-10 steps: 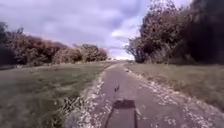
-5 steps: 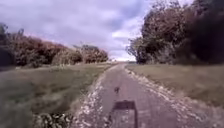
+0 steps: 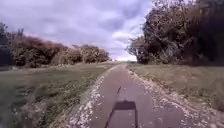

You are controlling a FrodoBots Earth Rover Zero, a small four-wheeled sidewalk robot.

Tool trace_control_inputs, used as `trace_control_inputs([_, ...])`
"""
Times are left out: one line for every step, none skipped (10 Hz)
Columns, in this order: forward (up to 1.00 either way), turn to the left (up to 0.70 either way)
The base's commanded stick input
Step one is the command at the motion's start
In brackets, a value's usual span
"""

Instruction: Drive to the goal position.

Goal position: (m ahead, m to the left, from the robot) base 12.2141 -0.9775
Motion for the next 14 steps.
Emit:
trace_control_inputs([1.00, 0.00])
trace_control_inputs([1.00, 0.00])
trace_control_inputs([1.00, 0.00])
trace_control_inputs([1.00, 0.00])
trace_control_inputs([1.00, 0.00])
trace_control_inputs([1.00, 0.00])
trace_control_inputs([1.00, 0.00])
trace_control_inputs([1.00, 0.00])
trace_control_inputs([1.00, 0.00])
trace_control_inputs([1.00, 0.00])
trace_control_inputs([1.00, 0.00])
trace_control_inputs([1.00, 0.00])
trace_control_inputs([1.00, 0.00])
trace_control_inputs([1.00, 0.00])
